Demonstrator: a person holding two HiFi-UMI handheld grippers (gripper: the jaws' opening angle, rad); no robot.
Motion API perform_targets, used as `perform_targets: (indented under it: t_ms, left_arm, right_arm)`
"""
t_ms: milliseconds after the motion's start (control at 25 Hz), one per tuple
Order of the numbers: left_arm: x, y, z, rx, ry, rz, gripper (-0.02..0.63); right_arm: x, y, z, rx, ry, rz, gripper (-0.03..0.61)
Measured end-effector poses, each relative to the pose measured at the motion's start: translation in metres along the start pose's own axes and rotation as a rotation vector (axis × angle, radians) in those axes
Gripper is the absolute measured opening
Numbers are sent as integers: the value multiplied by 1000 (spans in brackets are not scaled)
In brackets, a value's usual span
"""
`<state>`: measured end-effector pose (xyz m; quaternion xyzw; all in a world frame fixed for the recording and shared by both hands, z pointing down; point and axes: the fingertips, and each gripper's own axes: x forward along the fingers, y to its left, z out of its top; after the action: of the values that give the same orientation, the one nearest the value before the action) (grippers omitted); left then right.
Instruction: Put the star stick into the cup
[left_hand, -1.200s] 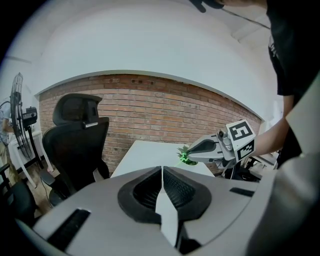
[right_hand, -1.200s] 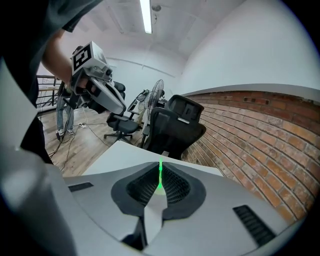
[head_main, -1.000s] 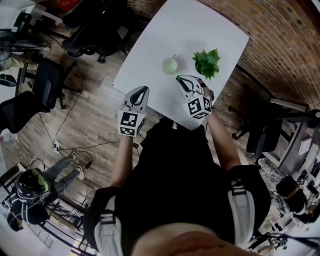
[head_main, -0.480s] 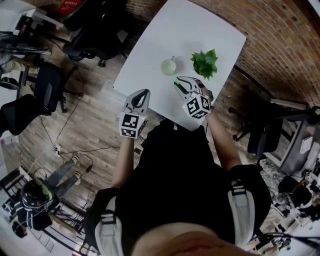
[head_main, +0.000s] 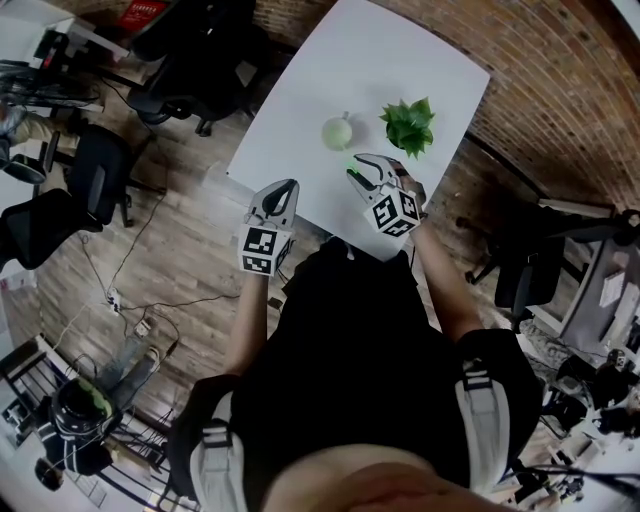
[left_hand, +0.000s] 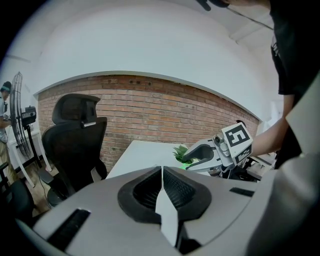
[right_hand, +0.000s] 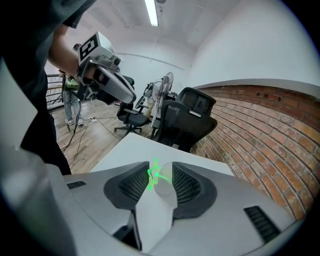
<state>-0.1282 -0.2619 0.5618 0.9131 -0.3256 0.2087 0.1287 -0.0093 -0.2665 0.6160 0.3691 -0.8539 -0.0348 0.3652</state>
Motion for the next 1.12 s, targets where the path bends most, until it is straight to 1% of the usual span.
perform_targets:
  t_ms: [280,520,840,920,1080,1120]
  left_arm:
    - [-5,-4,-8,3,8,-3,28]
    - [-8,-9,-11,13,2,-10,28]
    - [-11,-22,-9,39,-18,-25,28]
    - [-10,-27,-8,47,-22,-31,28]
    - [-10,-36,-5,66,-29,-47,28]
    - [-10,-38,-5,71,-29,-51,28]
  right_arm:
    - [-5,9,-4,-13,18,-6,160]
    - [-18,13,-10,7,23,-17,173]
    - [-43,17,-25,38,36,-80,170]
    - [-48,18,-28,50,32,-90,157]
    - [-60,21,-29,73,10,-113,68]
    - [-63,21,-28,84,-2,-119,56]
